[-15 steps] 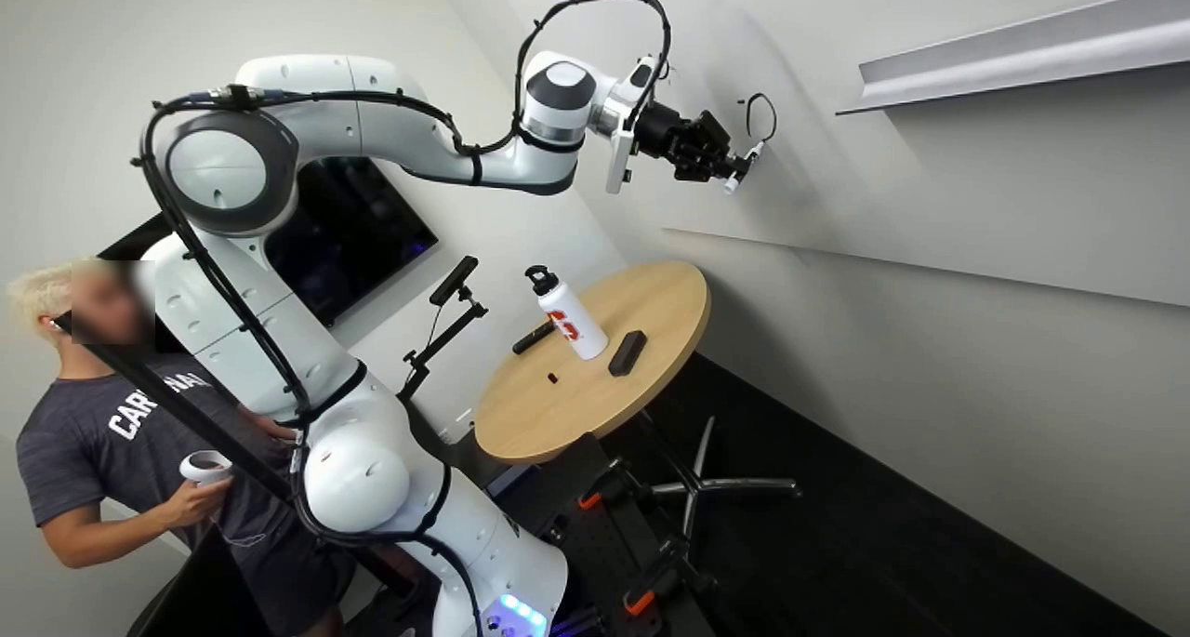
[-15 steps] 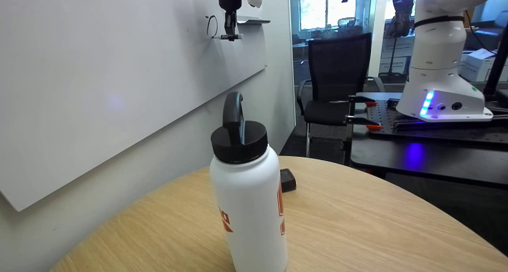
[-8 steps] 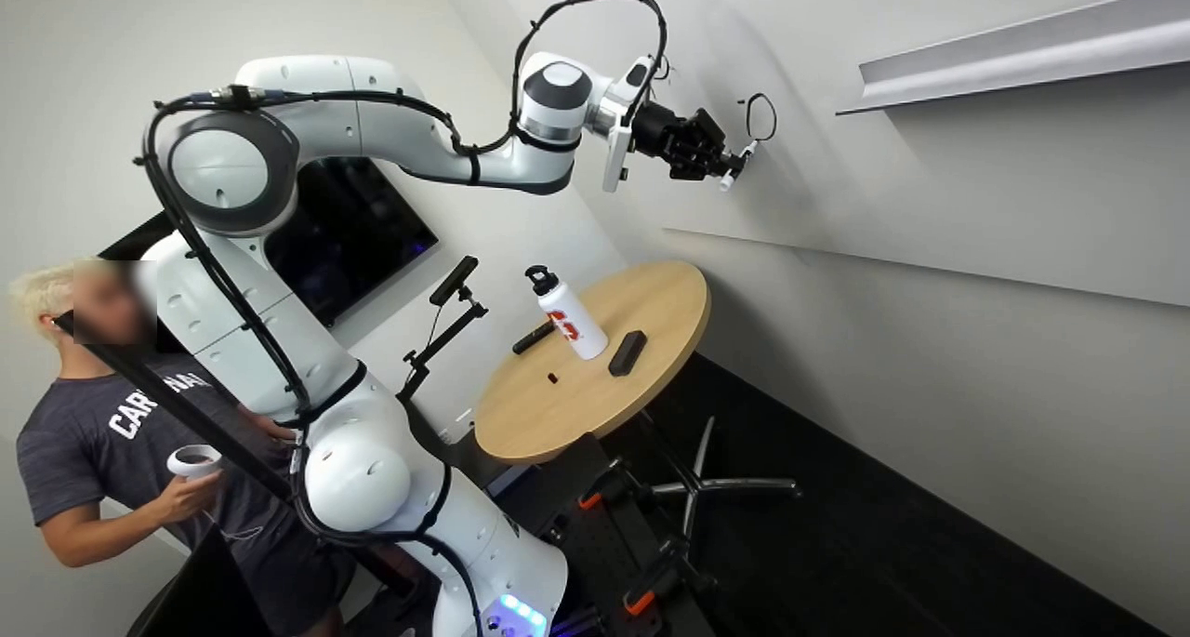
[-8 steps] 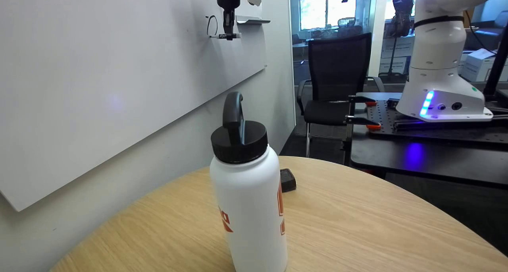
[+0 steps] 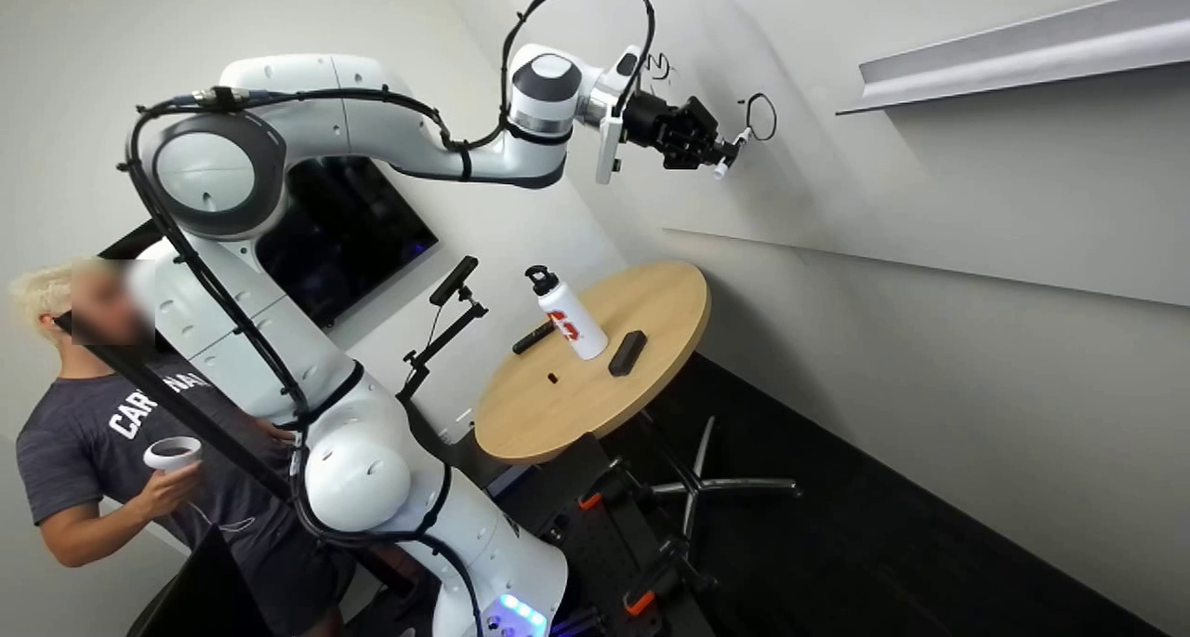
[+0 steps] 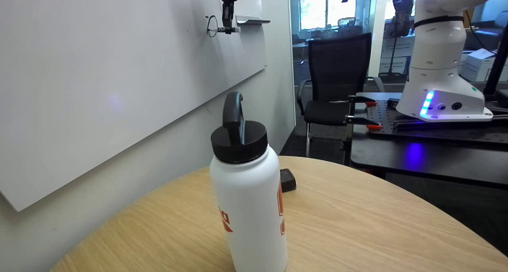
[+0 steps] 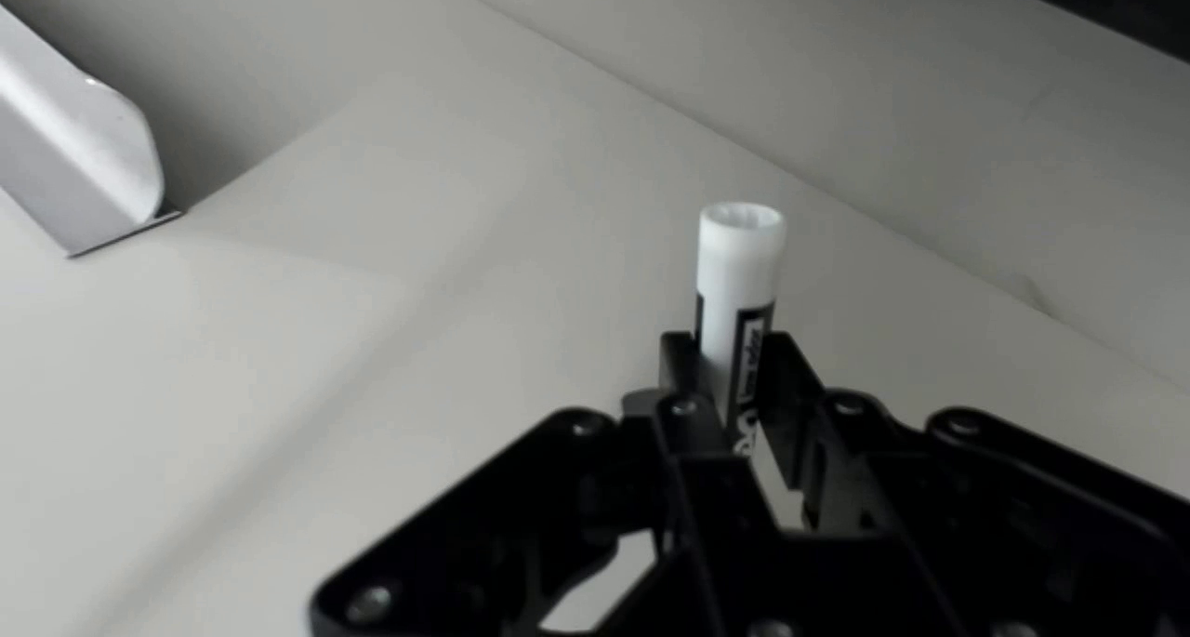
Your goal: Use the black marker on the table to write on the whiteboard
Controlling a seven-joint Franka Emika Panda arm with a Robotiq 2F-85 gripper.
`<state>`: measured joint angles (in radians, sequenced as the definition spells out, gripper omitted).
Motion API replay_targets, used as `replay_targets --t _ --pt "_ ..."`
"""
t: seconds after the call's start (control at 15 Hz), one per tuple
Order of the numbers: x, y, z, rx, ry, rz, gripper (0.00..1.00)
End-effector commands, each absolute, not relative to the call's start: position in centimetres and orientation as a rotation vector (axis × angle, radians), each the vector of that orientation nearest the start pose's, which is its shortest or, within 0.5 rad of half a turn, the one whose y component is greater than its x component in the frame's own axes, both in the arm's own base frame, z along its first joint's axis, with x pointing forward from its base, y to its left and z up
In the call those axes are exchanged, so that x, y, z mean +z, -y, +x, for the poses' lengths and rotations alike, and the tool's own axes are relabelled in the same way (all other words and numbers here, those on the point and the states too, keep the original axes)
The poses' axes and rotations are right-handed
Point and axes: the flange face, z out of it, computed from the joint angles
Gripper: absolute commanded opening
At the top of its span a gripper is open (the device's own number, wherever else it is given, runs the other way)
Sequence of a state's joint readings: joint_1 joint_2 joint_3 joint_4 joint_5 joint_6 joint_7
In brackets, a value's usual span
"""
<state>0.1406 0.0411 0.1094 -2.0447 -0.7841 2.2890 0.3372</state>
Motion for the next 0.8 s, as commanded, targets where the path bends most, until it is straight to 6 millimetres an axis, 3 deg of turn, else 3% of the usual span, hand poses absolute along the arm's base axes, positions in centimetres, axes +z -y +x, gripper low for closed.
replay_targets --t 0.0,0.33,0.73 --pt "47.7 -12.3 56.6 0.539 -0.463 2.487 0.05" --pt "49.7 -11.3 56.4 0.577 -0.408 2.477 0.05" --pt "49.1 -9.6 57.0 0.526 -0.361 2.476 0.05"
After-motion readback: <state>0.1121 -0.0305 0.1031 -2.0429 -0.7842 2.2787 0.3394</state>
